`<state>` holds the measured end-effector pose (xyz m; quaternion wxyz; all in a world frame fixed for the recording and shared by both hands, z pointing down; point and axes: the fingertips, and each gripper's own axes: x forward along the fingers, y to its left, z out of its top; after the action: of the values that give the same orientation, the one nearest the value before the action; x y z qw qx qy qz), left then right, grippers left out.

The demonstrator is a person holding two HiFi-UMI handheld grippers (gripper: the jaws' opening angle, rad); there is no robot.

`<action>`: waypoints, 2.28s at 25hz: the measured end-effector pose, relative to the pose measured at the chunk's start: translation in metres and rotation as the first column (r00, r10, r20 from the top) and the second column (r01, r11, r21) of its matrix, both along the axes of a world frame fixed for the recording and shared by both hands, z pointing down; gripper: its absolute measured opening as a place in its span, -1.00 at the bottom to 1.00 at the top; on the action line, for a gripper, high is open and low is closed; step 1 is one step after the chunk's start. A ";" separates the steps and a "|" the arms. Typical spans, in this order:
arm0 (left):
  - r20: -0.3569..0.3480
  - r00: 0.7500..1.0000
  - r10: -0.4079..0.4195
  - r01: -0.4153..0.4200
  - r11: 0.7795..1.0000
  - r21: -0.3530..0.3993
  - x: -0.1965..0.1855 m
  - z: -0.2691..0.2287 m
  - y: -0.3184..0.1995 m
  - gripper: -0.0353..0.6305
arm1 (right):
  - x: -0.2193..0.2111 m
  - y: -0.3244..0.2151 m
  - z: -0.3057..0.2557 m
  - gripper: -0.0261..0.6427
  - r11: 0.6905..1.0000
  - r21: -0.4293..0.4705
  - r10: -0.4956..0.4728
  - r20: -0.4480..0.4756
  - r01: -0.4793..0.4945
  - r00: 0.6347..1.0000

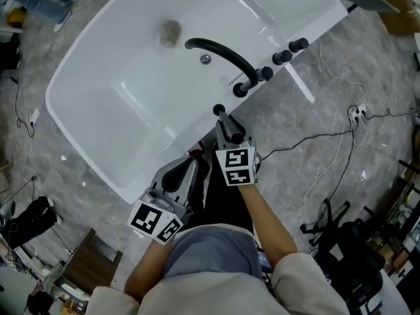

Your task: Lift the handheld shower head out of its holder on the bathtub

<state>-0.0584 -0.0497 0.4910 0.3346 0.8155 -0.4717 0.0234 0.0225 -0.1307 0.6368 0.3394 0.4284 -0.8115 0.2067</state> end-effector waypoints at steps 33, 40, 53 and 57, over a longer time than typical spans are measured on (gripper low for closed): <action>0.026 0.989 0.148 -0.151 0.970 0.192 0.003 -0.082 -0.036 -0.88 | -0.008 0.052 -0.186 -0.49 0.985 0.160 0.055 0.066 -0.065 0.996; 0.010 0.985 0.170 -0.168 0.960 0.222 0.017 -0.098 -0.036 -0.88 | -0.001 0.062 -0.217 -0.49 0.977 0.204 0.046 0.072 -0.060 0.996; 0.017 0.970 0.243 -0.238 0.926 0.295 0.033 -0.138 -0.023 -0.88 | 0.001 0.076 -0.270 -0.49 0.961 0.257 0.066 0.132 -0.098 0.989; 0.021 0.966 0.257 -0.251 0.916 0.312 0.033 -0.146 -0.017 -0.88 | -0.003 0.080 -0.292 -0.49 0.947 0.297 0.078 0.161 -0.124 0.984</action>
<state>-0.0253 -0.0669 0.3452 0.2002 0.9125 -0.3564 -0.0165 0.0200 -0.0508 0.3451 0.1973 0.5002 -0.8335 0.1270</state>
